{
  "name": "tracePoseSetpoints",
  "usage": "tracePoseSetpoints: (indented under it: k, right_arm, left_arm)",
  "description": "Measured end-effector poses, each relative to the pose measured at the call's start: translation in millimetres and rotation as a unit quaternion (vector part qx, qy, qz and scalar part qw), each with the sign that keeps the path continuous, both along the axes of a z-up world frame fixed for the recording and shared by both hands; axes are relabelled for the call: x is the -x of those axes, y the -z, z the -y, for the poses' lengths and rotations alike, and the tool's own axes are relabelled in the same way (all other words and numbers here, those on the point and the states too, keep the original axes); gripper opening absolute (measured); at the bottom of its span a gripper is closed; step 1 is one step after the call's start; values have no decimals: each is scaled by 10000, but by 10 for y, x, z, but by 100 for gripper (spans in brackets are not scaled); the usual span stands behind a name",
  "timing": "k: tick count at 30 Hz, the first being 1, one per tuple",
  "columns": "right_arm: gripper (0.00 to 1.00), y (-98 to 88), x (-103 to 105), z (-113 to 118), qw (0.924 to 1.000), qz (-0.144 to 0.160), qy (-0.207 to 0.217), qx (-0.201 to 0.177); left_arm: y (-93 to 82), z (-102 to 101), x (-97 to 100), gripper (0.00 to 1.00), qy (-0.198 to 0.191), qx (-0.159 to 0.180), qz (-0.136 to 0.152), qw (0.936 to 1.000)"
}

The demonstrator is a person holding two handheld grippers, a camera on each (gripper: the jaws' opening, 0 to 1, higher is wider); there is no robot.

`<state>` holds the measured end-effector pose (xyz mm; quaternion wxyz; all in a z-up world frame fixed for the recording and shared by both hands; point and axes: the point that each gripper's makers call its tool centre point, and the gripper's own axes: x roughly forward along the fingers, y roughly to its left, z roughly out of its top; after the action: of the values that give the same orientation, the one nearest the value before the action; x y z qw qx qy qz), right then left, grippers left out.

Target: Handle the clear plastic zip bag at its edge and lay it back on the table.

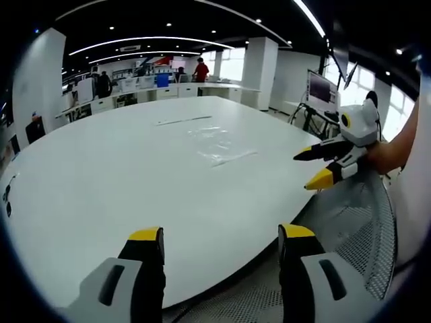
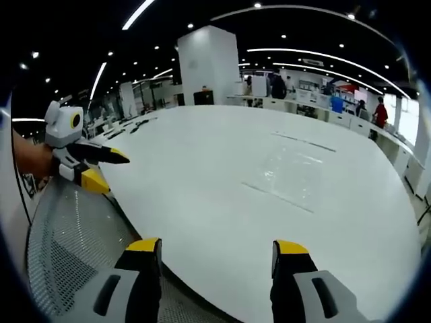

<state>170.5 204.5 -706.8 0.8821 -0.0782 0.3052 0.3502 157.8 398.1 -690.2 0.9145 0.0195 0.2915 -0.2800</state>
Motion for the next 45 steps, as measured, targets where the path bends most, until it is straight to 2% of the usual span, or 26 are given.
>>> tracePoseSetpoints:
  k: [10,13,22,28,34,43,45]
  right_arm:
    - [65,-9,19,20,9997,73,-200,134]
    - [61,-7,32,44,9984,178,-377,370]
    - [59,-65,10,26,9965,300,-614,481]
    - [59,-82,-61,28,9938,429,-787,663]
    - [56,-50,-155,76,9896,530,-958,934]
    - [53,-45,-385,170,9833,707,-1067,1290]
    - [51,-33,-438,191,9799,774,-1137,1444]
  left_arm:
    - [-1,38,26,66,55,-11,-60,10000]
    - [3,47,37,66,102,-40,-80,9999]
    - [23,81,78,65,225,-119,-84,9996]
    - [-12,72,57,66,161,-2,-31,9999]
    - [-97,95,69,66,232,271,55,9993]
    - [-148,103,49,67,178,512,108,9985]
    - [-172,101,40,67,193,583,150,9980]
